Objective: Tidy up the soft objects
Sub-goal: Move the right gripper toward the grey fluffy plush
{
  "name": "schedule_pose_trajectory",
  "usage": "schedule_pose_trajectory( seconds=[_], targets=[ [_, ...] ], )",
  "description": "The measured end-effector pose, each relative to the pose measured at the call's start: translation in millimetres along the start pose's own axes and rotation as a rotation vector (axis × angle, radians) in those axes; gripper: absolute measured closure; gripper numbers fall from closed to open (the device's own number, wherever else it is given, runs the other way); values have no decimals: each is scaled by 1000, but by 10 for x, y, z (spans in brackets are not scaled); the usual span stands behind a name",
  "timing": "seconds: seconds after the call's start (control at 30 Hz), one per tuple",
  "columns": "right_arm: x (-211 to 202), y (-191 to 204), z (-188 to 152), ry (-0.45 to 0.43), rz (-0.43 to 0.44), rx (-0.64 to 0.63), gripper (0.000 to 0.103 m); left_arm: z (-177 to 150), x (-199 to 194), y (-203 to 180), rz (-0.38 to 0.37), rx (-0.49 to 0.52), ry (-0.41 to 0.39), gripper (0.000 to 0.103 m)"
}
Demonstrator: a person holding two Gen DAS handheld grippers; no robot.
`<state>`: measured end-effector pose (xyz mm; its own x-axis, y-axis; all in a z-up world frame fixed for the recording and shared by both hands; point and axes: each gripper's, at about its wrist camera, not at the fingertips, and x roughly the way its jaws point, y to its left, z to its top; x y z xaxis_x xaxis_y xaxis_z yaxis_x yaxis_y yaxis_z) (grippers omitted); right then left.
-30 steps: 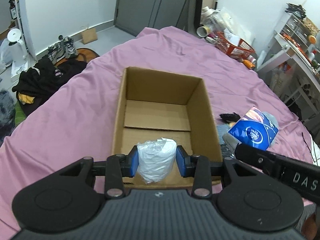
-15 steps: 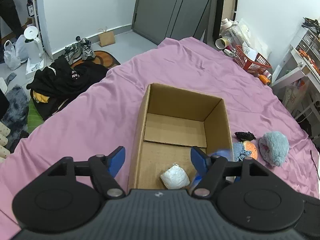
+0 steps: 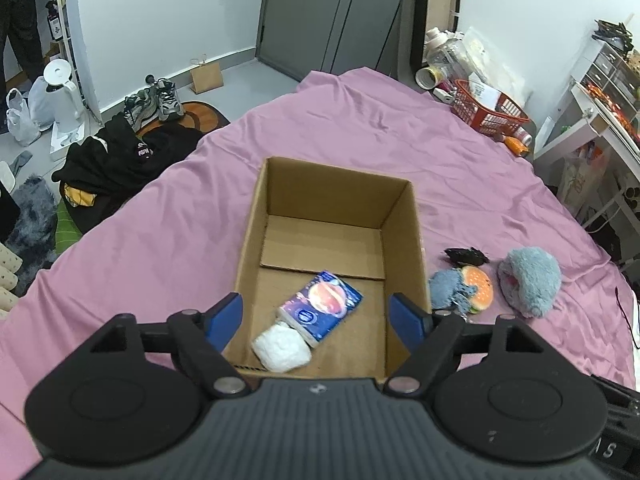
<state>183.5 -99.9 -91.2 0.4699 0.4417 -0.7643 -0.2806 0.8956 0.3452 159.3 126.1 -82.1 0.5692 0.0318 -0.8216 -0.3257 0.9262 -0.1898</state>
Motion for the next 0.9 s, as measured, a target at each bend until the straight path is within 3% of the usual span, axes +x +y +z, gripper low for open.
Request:
schedule_pose_trajectory(
  seconds=[0.17,0.27,0.7,0.9],
  targets=[
    [-147,-202,-9,-35,-24,21,34,-57,-67,-176,-7,19,-3,24],
    [-228,-343,3,-54,-36,35,34,-88,-94,-309,-15,36,-7,24],
    [-452,-1025,46,-132,-80,129,34,-145,-102,-885,-46,64,-28,24],
    [-439,-1335,74,-156,-89,167,43,-127,-39,-1169,-45,85,-41,24]
  ],
)
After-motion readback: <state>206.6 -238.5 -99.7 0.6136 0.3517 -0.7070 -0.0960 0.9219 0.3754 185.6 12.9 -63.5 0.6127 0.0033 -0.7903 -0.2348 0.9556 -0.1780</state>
